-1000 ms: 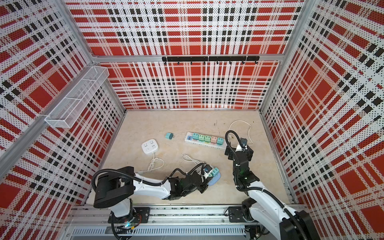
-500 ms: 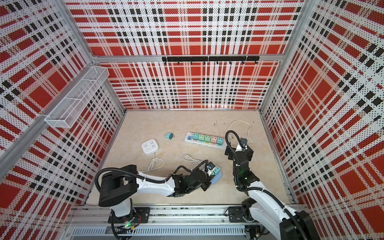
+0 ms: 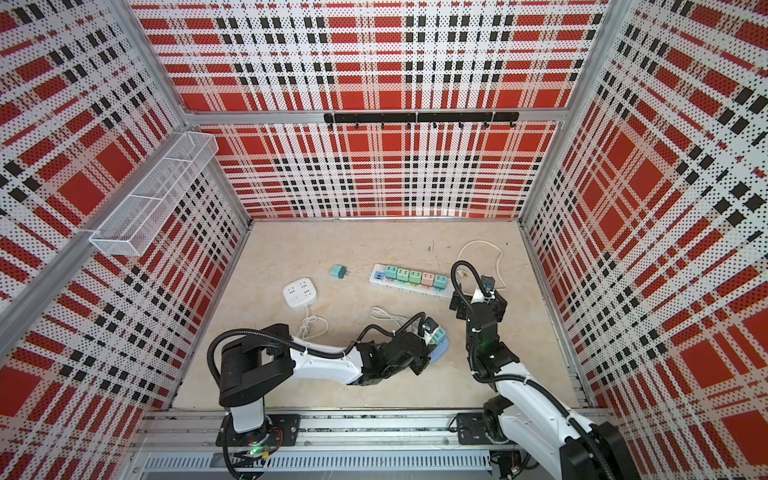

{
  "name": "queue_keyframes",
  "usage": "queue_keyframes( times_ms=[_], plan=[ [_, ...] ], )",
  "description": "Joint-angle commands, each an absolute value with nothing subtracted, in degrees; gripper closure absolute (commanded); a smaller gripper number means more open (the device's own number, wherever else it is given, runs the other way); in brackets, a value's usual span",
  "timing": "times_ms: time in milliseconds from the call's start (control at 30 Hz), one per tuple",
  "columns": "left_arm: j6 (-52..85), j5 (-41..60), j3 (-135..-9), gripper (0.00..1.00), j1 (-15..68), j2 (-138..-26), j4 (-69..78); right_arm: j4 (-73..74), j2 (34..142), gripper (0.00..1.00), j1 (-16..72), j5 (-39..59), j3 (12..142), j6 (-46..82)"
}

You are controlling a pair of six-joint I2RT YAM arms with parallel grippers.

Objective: Insert the plug
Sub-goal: 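Lower the green adapter into the blue socket and open the left gripper, then move the left gripper toward the white socket while the right reaches the teal adapter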

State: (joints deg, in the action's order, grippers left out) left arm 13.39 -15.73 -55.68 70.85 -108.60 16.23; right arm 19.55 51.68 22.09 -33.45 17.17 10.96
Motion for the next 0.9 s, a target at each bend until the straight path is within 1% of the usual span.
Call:
queue_keyframes(
  times_ms=[0, 133, 233, 300, 333, 367, 467, 500, 567, 600, 700, 767, 867],
  plan=[
    [13.33, -12.94, -51.66, 1.0, 69.69, -114.89, 1.99, 21.82, 50.78, 0.0, 21.96, -33.02, 16.96, 10.71],
    [12.31, -14.19, -51.26, 1.0, 70.66, -113.44, 3.02, 21.8, 50.71, 0.0, 21.92, -33.24, 16.91, 10.81],
    [12.04, -12.26, -50.27, 1.0, 70.25, -111.19, 5.14, 21.77, 50.65, 0.0, 21.93, -33.22, 16.88, 10.81],
    [11.91, -10.57, -50.12, 0.92, 69.31, -109.77, 5.88, 21.76, 50.52, 0.0, 21.93, -33.27, 16.79, 10.8],
    [11.94, -9.91, -50.27, 0.85, 68.86, -109.15, 5.95, 21.82, 50.51, 0.0, 21.97, -33.28, 16.79, 10.81],
    [12.02, -9.56, -50.51, 0.69, 68.47, -108.45, 5.98, 21.77, 50.45, 0.0, 21.97, -33.25, 16.75, 10.84],
    [12.07, -8.47, -51.0, 0.34, 67.44, -105.57, 6.37, 21.74, 50.52, 0.0, 21.93, -33.27, 16.78, 10.81],
    [12.08, -8.27, -51.22, 0.24, 67.05, -104.37, 6.5, 21.79, 50.54, 0.0, 21.97, -33.24, 16.87, 10.84],
    [12.09, -8.31, -51.78, 0.11, 66.26, -101.14, 6.59, 21.8, 50.72, 0.0, 21.97, -33.31, 16.96, 10.8],
    [12.02, -8.11, -51.91, 0.07, 65.65, -99.18, 6.59, 21.89, 50.63, 0.0, 21.96, -33.14, 16.75, 10.79],
    [12.83, -6.86, -50.83, 0.04, 62.23, -90.66, 6.67, 20.89, 48.74, 0.0, 21.93, -28.21, 17.45, 9.84],
    [14.06, -6.89, -48.05, 0.03, 58.7, -83.51, 7.5, 13.07, 47.66, 0.05, 22.12, -23.57, 22.04, 12.08],
    [16.0, -8.43, -42.81, 0.02, 50.99, -72.98, 8.35, 8.28, 46.86, 0.1, 24.68, -17.86, 26.77, 14.46]
  ],
)
